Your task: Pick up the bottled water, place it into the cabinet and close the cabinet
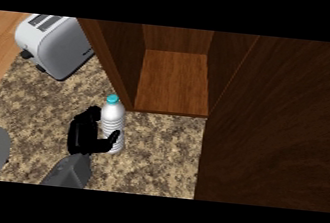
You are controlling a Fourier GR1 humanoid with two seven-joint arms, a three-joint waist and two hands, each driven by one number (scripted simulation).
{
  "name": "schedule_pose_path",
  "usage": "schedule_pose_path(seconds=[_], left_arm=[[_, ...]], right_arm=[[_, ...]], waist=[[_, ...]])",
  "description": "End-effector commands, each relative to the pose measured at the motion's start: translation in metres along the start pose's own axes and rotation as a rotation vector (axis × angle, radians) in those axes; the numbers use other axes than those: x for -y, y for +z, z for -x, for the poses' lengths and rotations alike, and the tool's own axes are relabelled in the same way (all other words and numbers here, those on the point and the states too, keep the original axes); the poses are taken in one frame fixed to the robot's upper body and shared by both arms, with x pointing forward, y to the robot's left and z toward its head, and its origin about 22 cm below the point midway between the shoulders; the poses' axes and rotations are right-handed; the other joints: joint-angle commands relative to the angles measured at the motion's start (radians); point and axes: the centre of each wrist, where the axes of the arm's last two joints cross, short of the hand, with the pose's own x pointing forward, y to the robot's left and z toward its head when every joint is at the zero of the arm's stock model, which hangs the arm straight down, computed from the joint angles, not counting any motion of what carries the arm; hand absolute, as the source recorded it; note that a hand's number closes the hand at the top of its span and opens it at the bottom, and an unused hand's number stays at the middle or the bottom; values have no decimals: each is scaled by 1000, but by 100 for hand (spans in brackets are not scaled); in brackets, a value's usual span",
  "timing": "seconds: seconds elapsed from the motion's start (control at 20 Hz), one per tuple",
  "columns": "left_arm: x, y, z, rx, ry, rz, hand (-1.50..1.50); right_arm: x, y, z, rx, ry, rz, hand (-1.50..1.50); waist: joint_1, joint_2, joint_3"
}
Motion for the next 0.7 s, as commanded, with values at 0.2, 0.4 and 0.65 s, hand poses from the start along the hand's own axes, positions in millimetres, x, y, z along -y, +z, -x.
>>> schedule_pose_path(seconds=[0.2, 0.4, 0.65], left_arm=[[25, -15, -25, 18, 34, 172, 150], [67, -10, -33, -3, 54, 248, 150], [111, -18, -67, 31, 52, 302, 150]], right_arm=[[-8, -10, -19, 95, 18, -7, -150], [-8, -16, -22, 105, 19, -8, -150], [-13, -18, -30, 96, 8, 1, -150]], waist=[[13, -8, 2], [20, -7, 2], [18, -7, 1]])
